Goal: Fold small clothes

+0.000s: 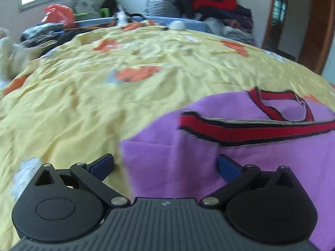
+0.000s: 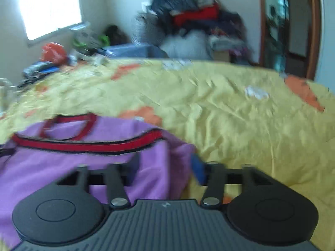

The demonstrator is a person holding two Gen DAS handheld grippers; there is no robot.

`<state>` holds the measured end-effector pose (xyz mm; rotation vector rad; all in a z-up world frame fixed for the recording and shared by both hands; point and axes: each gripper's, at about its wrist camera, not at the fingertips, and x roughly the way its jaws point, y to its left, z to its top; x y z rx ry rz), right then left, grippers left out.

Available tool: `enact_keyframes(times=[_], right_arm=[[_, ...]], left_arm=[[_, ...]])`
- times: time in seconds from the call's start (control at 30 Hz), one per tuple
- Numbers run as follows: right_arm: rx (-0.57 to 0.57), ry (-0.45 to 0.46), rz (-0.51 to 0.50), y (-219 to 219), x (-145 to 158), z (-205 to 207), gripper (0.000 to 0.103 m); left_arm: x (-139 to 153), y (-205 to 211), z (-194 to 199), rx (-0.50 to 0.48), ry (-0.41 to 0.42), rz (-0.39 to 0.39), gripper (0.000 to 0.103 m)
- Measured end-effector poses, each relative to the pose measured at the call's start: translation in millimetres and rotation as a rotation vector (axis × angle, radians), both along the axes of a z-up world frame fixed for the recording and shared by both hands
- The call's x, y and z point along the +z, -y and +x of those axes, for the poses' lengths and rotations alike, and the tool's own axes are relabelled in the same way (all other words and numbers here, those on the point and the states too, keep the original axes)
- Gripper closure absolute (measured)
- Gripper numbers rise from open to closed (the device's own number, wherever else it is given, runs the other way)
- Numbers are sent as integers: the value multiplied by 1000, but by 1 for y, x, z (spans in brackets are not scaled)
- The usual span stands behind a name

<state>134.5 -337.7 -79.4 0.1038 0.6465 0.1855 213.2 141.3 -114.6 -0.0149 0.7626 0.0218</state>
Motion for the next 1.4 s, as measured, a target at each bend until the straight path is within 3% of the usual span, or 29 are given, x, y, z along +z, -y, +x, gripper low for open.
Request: enact_keyframes(times=[0.03, 0.17, 0.2, 0.23, 0.27, 0.37, 0.4, 0.43, 0.5, 0.57, 0.6, 0.63, 0.7, 0.77, 0.8, 0.83, 0.9, 1.0, 1.03, 1.07, 1.1, 1.13, 1.17, 1.23, 1.27, 1.3, 1.33, 1.4], right_arm=[[16, 4, -17, -2, 3, -16, 17], [55, 3, -48, -10, -6, -70, 21], [56, -10, -27, -11, -12, -79, 32], [70, -43, -34, -14, -20, -83, 86], [33, -94, -115, -17, -30, -84, 98], [-17, -53, -104, -10, -25, -98, 95], [-37, -6, -147, -17, -17, -104, 91], [-40, 31, -167, -25, -9, -107, 89], [23, 60, -94, -46, 2, -108, 87], [118, 41, -44, -77, -1, -105, 70], [146, 12, -56, -95, -5, -103, 55], [170, -6, -67, -111, -10, -104, 52], [218, -39, -96, -135, -23, -108, 52], [228, -22, -173, -148, -33, -119, 52], [227, -35, -155, -143, -34, -122, 52], [232, -49, -154, -139, -33, -128, 52], [254, -52, -207, -134, -32, -145, 52], [283, -122, -178, -120, -25, -142, 52], [264, -135, -176, -120, -19, -139, 50], [225, -90, -180, -121, -12, -141, 48], [215, -41, -166, -127, -7, -144, 43], [233, -26, -134, -135, -7, -141, 32], [248, -22, -93, -144, -8, -137, 28], [295, -10, -78, -166, -16, -129, 28], [302, -8, -119, -174, -21, -128, 28], [298, -40, -201, -181, -31, -127, 24], [301, -27, -194, -176, -35, -131, 23], [319, -65, -164, -160, -32, -137, 22]], left_arm=[[-1, -5, -5, 10, 7, -10, 0], [-2, -11, -19, 19, 37, -19, 0], [-1, -12, -22, 30, 35, -22, 0], [-1, -11, -23, 43, 40, -15, 0], [-3, -10, -28, 49, 51, -4, 0], [5, -14, -34, 78, 47, 35, 0], [13, -14, -39, 82, 49, 42, 6], [23, -14, -47, 83, 61, 24, 8], [44, -10, -68, 53, 95, -76, 6], [56, 7, -95, -9, 106, -160, 4], [55, 18, -107, -51, 92, -190, 4], [52, 30, -118, -95, 69, -201, 4], [36, 50, -133, -125, 7, -161, 5], [14, 56, -138, -110, -42, -55, 9], [7, 54, -143, -95, -35, 0, 11], [3, 50, -150, -113, -21, 31, 2], [-3, 31, -162, -106, -26, 15, 0], [2, 13, -172, -100, -63, 10, 0], [6, 9, -174, -88, -78, -1, 4], [11, 6, -176, -87, -80, -13, 8], [19, 2, -176, -85, -63, -19, 14], [26, 2, -176, -76, -21, -46, 13], [31, 3, -176, -81, 17, -84, 11], [26, 15, -165, -63, 4, -38, 10], [18, 16, -161, -45, -11, -5, 12], [6, 13, -160, -39, -37, 5, 8], [1, 8, -167, -43, -2, 16, 0], [2, -4, -178, -33, -14, 9, 1]])
